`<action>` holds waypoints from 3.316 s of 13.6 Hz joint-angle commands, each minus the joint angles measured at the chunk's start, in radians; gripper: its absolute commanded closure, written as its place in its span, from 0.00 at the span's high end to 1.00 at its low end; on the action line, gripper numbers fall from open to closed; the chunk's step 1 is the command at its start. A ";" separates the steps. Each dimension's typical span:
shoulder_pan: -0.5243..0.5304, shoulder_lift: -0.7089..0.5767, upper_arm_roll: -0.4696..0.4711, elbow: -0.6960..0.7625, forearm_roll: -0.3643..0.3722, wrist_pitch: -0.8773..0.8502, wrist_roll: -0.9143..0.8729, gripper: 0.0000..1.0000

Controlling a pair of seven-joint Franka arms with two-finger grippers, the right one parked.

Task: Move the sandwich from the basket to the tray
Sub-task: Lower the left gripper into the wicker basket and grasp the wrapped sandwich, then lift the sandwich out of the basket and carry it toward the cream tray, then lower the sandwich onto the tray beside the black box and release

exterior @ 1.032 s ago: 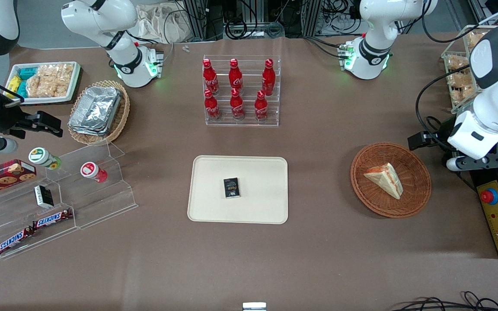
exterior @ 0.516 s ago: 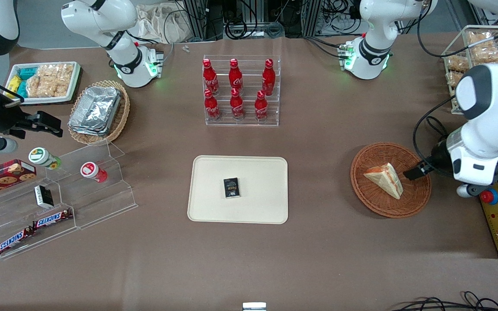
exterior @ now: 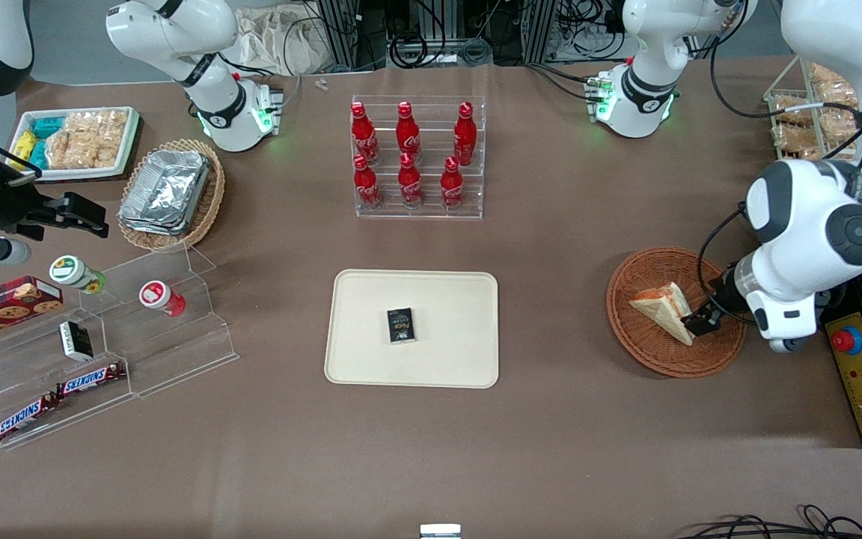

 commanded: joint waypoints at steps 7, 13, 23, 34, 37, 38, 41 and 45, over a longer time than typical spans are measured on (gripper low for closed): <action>-0.009 0.106 -0.007 -0.091 0.044 0.142 -0.069 1.00; -0.009 0.115 -0.007 -0.133 0.042 0.180 -0.074 0.43; -0.006 0.155 -0.013 0.259 -0.016 -0.191 -0.077 0.00; -0.224 0.347 -0.160 0.818 -0.027 -0.535 0.221 0.00; -0.346 0.442 -0.159 0.817 -0.025 -0.475 0.205 0.00; -0.365 0.473 -0.159 0.815 -0.027 -0.444 0.205 0.00; -0.405 0.523 -0.159 0.810 -0.067 -0.360 0.187 0.00; -0.460 0.559 -0.157 0.757 -0.061 -0.353 0.187 0.00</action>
